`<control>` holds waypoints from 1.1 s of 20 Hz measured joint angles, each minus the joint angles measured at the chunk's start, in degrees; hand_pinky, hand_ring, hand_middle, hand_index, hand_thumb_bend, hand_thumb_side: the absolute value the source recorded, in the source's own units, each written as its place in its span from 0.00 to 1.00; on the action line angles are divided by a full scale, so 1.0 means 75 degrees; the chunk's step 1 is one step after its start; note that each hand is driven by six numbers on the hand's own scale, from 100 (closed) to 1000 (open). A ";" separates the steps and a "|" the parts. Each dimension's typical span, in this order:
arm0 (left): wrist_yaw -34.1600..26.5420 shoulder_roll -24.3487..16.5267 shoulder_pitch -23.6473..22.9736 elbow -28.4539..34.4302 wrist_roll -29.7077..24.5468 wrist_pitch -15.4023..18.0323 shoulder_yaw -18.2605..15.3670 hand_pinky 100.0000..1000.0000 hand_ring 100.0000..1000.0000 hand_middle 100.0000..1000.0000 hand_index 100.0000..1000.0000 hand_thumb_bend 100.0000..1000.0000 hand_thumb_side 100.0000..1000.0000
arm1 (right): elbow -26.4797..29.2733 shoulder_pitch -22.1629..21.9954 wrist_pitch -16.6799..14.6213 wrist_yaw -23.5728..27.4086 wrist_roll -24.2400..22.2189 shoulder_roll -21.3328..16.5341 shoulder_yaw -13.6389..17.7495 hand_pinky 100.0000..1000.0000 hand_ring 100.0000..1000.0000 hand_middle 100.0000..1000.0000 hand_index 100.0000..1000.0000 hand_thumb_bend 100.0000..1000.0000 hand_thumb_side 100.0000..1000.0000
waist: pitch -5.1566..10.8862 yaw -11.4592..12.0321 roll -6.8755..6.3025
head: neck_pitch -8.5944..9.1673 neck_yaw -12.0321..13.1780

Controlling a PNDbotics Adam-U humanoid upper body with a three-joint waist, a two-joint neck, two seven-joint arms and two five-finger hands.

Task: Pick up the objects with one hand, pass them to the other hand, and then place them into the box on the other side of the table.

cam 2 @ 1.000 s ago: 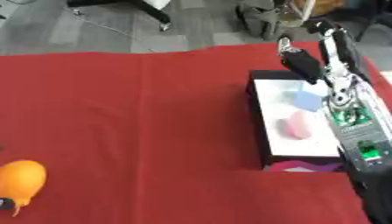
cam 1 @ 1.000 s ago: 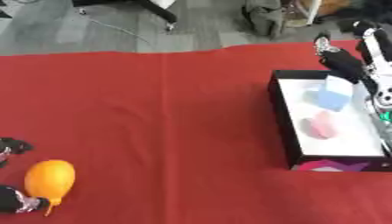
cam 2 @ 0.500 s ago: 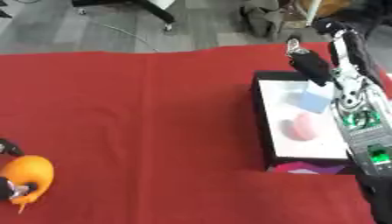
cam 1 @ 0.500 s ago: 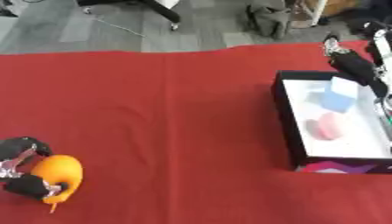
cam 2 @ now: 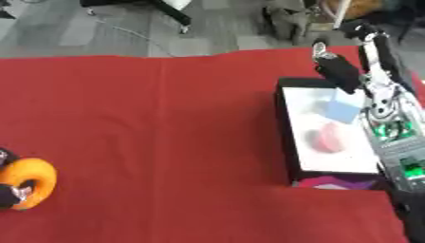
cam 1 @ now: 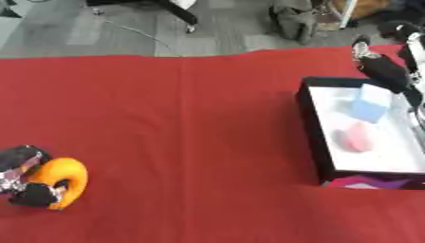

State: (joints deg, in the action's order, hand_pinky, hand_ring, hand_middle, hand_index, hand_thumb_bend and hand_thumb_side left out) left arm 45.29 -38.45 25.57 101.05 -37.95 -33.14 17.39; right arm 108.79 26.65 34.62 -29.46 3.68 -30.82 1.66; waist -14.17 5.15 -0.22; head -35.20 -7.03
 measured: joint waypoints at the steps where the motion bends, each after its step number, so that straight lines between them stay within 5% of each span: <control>1: -0.0171 -0.0003 0.0000 0.0262 0.0107 -0.0107 -0.0091 0.64 0.56 0.45 0.52 0.00 0.29 | 0.0000 0.0001 -0.0001 0.0002 0.0001 0.0000 -0.0001 0.85 0.94 0.78 0.84 0.00 0.59 | 0.0000 0.0011 0.0000 | 0.0000 -0.0011; 5: -0.0821 -0.0007 0.0075 0.1195 0.0785 -0.0525 -0.0429 0.61 0.52 0.41 0.51 0.00 0.31 | 0.0007 0.0050 -0.0030 0.0018 -0.0010 0.0009 -0.0053 0.85 0.94 0.78 0.84 0.00 0.56 | 0.0003 0.0054 0.0002 | -0.0031 -0.0025; 9: -0.1524 0.0018 0.0164 0.1573 0.2124 -0.0310 -0.0504 0.61 0.50 0.40 0.50 0.00 0.35 | 0.0142 0.0310 -0.0163 0.0054 -0.0140 0.0095 -0.0217 0.85 0.95 0.80 0.86 0.00 0.48 | 0.0007 0.0056 0.0018 | -0.0051 -0.0032; 16: -0.2054 0.0622 0.0371 0.0880 0.4951 0.1556 -0.0172 0.60 0.49 0.39 0.50 0.00 0.39 | 0.0516 0.1078 -0.0796 0.0066 -0.1110 0.0368 -0.0842 0.85 0.95 0.82 0.89 0.00 0.35 | 0.0022 0.0053 0.0046 | -0.0050 -0.0101; 22: -0.1632 0.1166 0.0439 -0.0051 0.5998 0.2795 0.0202 0.61 0.48 0.39 0.50 0.00 0.40 | 0.0612 0.1823 -0.1381 0.0066 -0.2587 0.0592 -0.1475 0.86 0.97 0.85 0.89 0.00 0.34 | 0.0026 0.0043 0.0079 | -0.0050 -0.0130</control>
State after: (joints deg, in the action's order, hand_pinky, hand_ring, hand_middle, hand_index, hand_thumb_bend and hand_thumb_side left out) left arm 33.05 -29.71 28.86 100.67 7.03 -12.17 18.91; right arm 113.38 40.32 24.26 -28.96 -15.72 -26.38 -9.41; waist -13.97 5.47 0.37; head -35.57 -8.00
